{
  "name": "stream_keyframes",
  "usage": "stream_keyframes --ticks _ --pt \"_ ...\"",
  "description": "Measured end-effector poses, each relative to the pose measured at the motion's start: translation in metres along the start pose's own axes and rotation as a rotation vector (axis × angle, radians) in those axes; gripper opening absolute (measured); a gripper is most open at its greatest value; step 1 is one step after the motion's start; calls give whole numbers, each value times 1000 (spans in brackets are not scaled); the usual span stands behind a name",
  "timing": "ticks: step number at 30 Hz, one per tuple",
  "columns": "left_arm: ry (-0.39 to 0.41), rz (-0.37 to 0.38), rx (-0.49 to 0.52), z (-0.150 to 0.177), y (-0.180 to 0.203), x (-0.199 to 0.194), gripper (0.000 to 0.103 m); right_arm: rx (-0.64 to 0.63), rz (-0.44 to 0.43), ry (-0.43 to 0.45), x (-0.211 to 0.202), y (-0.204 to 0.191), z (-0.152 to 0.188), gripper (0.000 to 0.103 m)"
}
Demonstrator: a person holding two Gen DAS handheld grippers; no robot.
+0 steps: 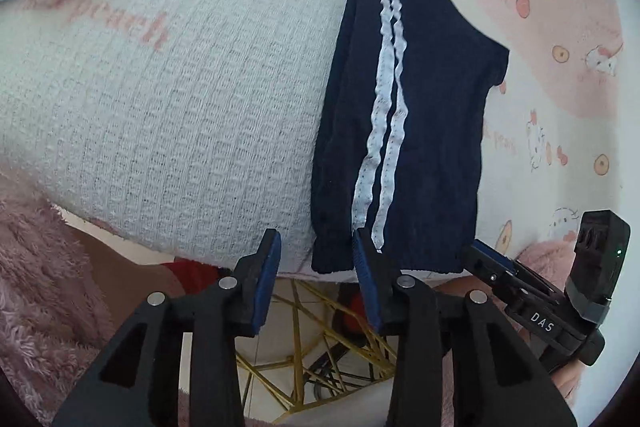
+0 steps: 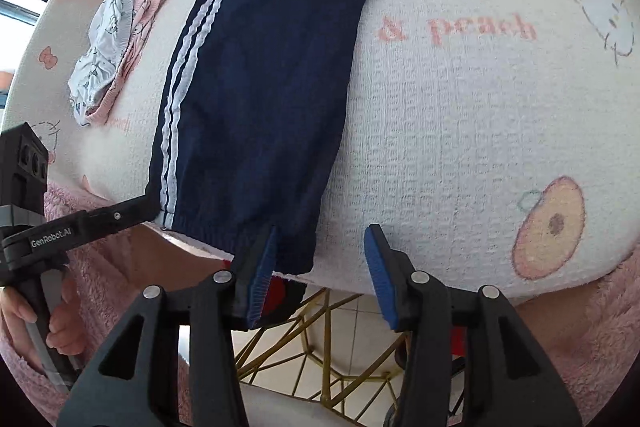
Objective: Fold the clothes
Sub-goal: 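Grasp the hem end of the navy shorts with both grippers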
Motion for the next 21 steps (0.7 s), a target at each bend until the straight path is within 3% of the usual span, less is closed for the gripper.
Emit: stream_keyframes --ticks 5,7,8,12,13,14,16,21 --pt "14 -12 32 4 6 2 36 -30 8 25 0 -1 -2 48" --pt "8 12 30 6 10 2 26 -51 7 22 -1 -3 0 42" --pt "4 29 22 7 14 3 26 -58 3 19 -2 -5 1 35" --pt "-10 22 33 -6 4 -3 25 -70 -34 4 3 -9 5 34" --pt "-10 29 39 -7 5 -3 20 -82 -35 7 3 -10 4 34" --pt "-6 37 35 -9 9 -2 20 -88 -46 6 3 -10 3 24" --pt "1 55 23 -14 16 2 17 -83 -77 1 -2 -11 4 16" --pt "21 169 -42 -5 13 -18 16 -30 -192 33 -35 -2 14 13"
Point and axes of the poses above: each gripper's, at about its wrist camera, not at the fingertips, and x roughly the way its jaws point, y to its right, z to its underside, the point moved 6 cm from there along x, roughly the way its jaws point, and after that the axes turned 4 degrees about -y, right-handed, at the moved point
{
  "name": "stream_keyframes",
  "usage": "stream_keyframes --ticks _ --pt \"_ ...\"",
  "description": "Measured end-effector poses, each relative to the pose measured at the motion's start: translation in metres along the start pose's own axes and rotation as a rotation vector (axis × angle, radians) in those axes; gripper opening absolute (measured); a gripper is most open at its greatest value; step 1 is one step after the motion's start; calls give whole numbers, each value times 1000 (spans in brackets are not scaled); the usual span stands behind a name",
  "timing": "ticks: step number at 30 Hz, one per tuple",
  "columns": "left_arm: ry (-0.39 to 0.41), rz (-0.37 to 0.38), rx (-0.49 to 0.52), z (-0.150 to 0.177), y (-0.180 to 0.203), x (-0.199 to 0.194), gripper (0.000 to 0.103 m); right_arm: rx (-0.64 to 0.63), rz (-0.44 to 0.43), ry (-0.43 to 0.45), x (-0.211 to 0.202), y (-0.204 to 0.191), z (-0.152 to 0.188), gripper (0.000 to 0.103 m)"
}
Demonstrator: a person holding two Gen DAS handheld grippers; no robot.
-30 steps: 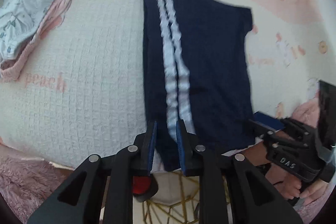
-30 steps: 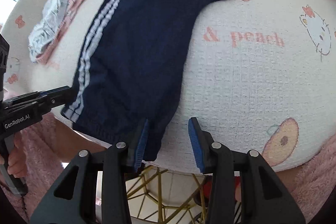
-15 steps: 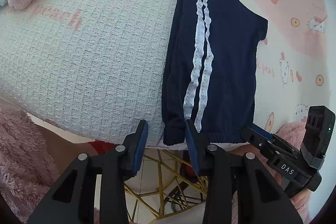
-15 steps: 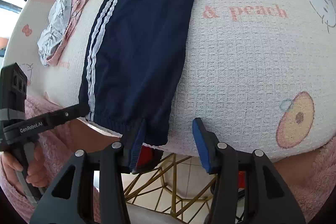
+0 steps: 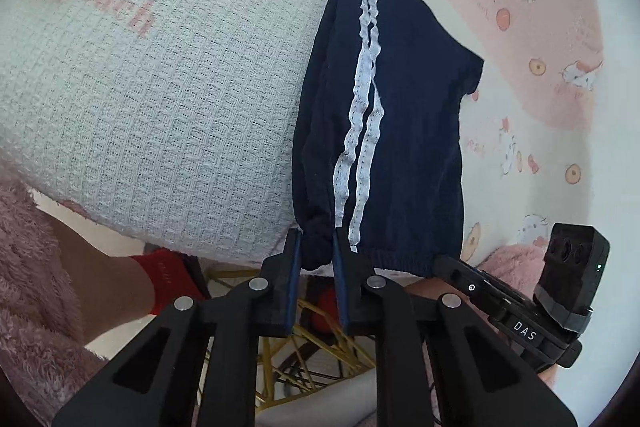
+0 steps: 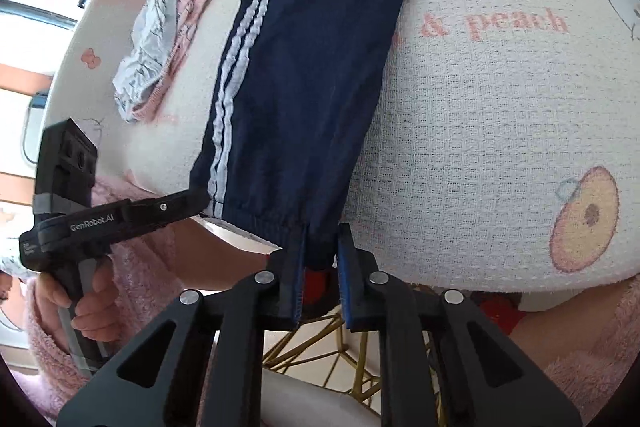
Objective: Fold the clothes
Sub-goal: 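Grasp the hem end of the navy shorts with both grippers, then lift the hem with both grippers and fold it over toward the waistband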
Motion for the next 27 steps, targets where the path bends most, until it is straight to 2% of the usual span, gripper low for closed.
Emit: stream_keyframes --ticks 6,8,13,15,18,22,23,24,25,26,27 --pt "-18 0 6 13 10 -2 16 27 -25 -14 -10 2 9 13" --pt "-26 35 -16 10 12 -3 16 48 -44 -14 -1 -4 -5 13" --pt "-17 122 -70 4 8 -33 16 100 -168 39 -21 -3 -25 13" --pt "-16 170 -95 -7 13 -40 16 118 -205 60 -26 -7 -43 13" --pt "-9 201 -109 -33 21 -45 16 140 -244 89 -30 -11 -74 13" --pt "-1 233 -130 -82 31 -43 16 187 -245 127 -28 -12 -119 19" --pt "3 228 -118 -95 33 -39 18 197 -238 138 -25 -11 -130 24" --pt "6 222 -104 -108 35 -36 25 199 -228 146 -23 -8 -140 26" --pt "10 215 -89 -121 37 -33 40 194 -204 153 -22 -5 -149 32" --pt "13 209 -75 -133 39 -30 47 186 -172 160 -20 -2 -156 34" --pt "34 158 -31 -141 40 -30 48 168 -122 174 -20 1 -161 34"
Point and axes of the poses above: each gripper's, at about its wrist camera, not at the fingertips, and x roughly the way its jaws point, y to its right, z to its underside, the point moved 6 cm from there along x, roughly the way its jaws point, and after that the axes turned 4 degrees about -y, right-handed, at the moved point
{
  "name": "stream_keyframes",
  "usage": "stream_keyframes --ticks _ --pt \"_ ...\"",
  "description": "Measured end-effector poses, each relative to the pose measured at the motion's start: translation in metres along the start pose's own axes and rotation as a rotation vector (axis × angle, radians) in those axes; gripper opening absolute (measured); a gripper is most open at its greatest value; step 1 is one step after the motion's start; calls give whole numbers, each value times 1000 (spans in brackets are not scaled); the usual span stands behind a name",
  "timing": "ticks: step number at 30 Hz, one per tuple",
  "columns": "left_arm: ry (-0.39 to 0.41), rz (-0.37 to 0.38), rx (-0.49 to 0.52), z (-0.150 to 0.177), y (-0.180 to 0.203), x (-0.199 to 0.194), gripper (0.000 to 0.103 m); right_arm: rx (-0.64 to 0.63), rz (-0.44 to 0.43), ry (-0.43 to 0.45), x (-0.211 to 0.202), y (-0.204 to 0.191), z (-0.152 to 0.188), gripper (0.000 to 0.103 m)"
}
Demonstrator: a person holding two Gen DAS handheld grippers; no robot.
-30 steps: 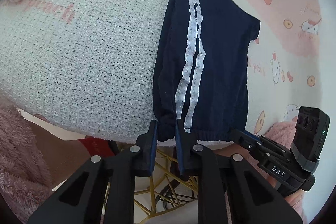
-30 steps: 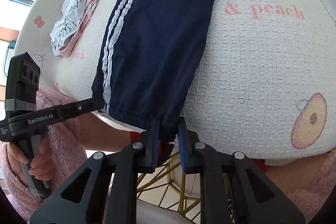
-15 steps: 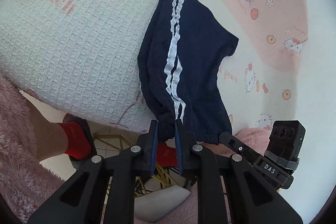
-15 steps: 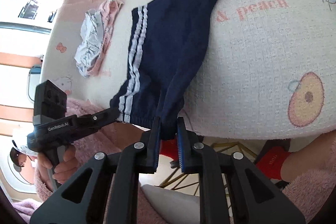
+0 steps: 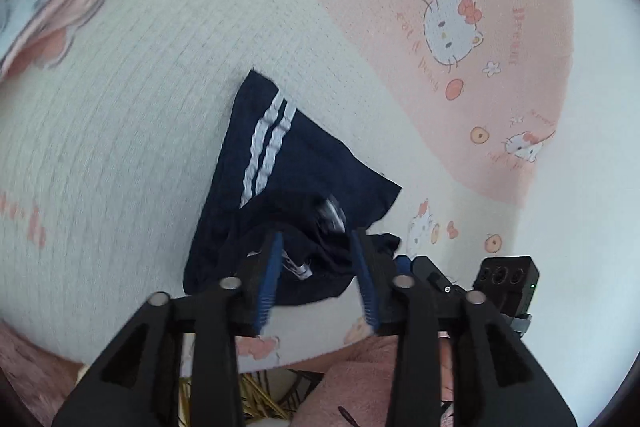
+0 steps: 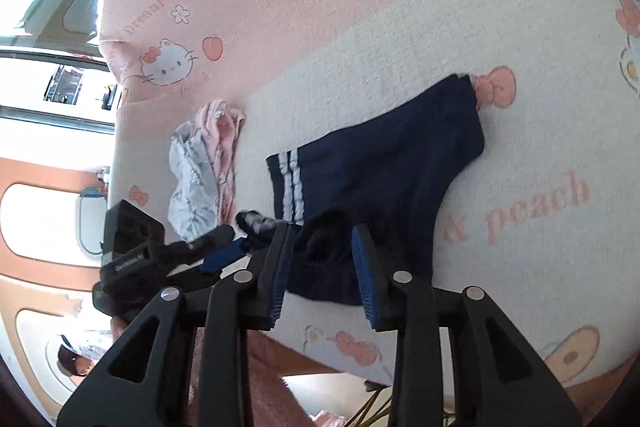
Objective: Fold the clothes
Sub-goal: 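Lift the hem with both grippers and fold it over toward the waistband, then press the folded shorts flat with both grippers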
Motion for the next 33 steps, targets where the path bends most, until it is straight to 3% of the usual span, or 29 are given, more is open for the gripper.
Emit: stream_keyframes --ticks 3,5,9,12,13,14,15,18,20,26,31,33 --pt "41 -168 245 -3 10 5 48 -139 185 78 -6 3 -3 41" --pt "49 -227 351 4 11 12 48 -230 278 103 -2 4 1 41" --pt "47 -264 454 23 10 29 48 -310 328 41 26 9 11 41" --pt "68 -361 550 25 13 38 48 -344 334 -13 48 11 12 41" --pt "59 -372 553 24 13 42 44 -353 332 -36 55 11 12 41" --pt "33 -370 545 23 10 46 31 -366 331 -52 62 12 12 37" --pt "4 -366 535 22 7 51 7 -382 331 -66 69 11 13 29" --pt "19 -384 552 20 10 49 7 -411 337 -60 74 11 12 13" --pt "62 -378 571 18 20 40 7 -401 316 -36 65 8 8 8" --pt "146 -360 605 -3 40 21 7 -414 312 74 36 -8 -13 8" --pt "163 -389 605 -19 43 37 7 -451 366 111 43 -13 -29 8" --pt "162 -410 598 -26 38 47 7 -452 384 115 53 -7 -34 15"
Point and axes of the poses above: each gripper's, at about its wrist camera, not at the fingertips, and x roughly the way its jaws point, y to its right, z to its underside, the point moved 6 cm from there along x, roughly the way its jaws point, and after that the axes turned 4 degrees about -y, right-handed, at the moved point
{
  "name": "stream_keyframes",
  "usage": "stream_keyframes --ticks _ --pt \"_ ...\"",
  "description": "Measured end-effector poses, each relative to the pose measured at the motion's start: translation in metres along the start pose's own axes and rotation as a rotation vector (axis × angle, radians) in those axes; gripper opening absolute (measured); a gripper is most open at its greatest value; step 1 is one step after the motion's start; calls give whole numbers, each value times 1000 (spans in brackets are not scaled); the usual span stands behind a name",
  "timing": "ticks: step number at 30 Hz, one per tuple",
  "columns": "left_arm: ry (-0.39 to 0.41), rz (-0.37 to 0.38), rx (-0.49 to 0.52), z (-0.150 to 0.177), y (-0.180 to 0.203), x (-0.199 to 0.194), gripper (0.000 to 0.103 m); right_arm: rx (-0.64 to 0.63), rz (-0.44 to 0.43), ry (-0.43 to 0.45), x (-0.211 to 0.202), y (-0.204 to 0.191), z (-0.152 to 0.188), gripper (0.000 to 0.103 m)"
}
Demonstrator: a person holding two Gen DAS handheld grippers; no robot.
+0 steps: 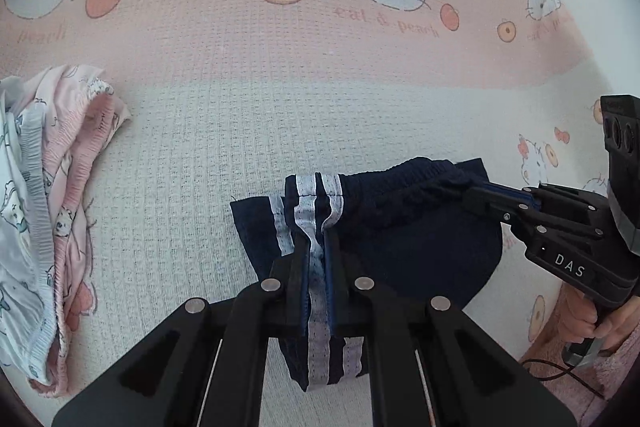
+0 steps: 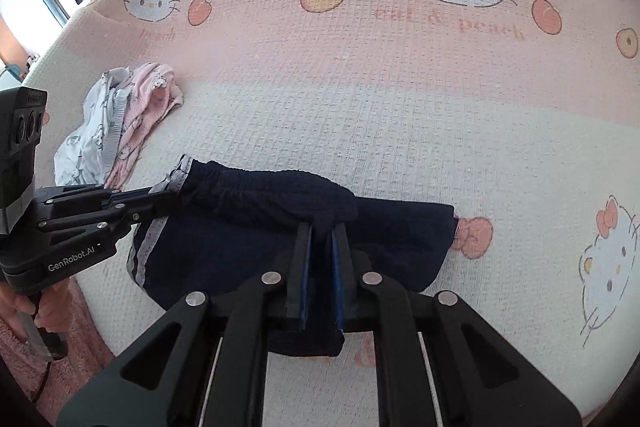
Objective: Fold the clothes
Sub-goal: 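Press the folded shorts flat with both grippers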
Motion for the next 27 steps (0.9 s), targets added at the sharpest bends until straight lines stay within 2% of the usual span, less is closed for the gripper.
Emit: stream_keyframes --ticks 1,2,5,7,9,12,15,17,18,21,23,26,27 --pt "-19 -14 1 0 -1 9 7 2 -1 -13 9 3 1 19" --pt "-38 -28 2 0 -2 18 7 14 -9 -34 17 6 2 29" --pt "-69 3 -50 1 -6 28 13 79 -45 -93 29 18 6 34" --pt "-59 16 -85 -1 -8 19 15 158 -89 -73 13 27 3 34" --pt "10 20 -113 -3 -10 -1 16 234 -138 0 -12 37 1 35" --pt "119 -21 -111 -5 -4 -30 16 275 -37 50 -32 58 5 35" --pt "180 -63 -11 -5 11 -46 16 216 26 -5 -28 63 15 37" --pt "189 -113 33 -6 21 -48 16 182 24 -38 -21 57 22 37" --pt "186 -106 24 -9 21 -50 16 165 10 -47 -18 51 24 37" --pt "136 3 19 -7 31 -38 16 94 -30 -89 -8 31 28 37" --pt "84 49 66 0 44 -20 16 62 -58 -100 -5 19 29 37" --pt "-28 -32 100 13 46 15 16 24 -104 -105 -2 3 29 37" --pt "-44 -22 66 14 39 19 16 27 -116 -94 -5 1 27 37"
Point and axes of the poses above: each gripper's, at about its wrist camera, not at the fingertips, and x roughly the way its jaws point, y to its right, z to its underside, the point moved 6 cm from there along x, roughly the way its jaws point, and after that the axes turned 4 degrees about -y, right-handed, at the moved point
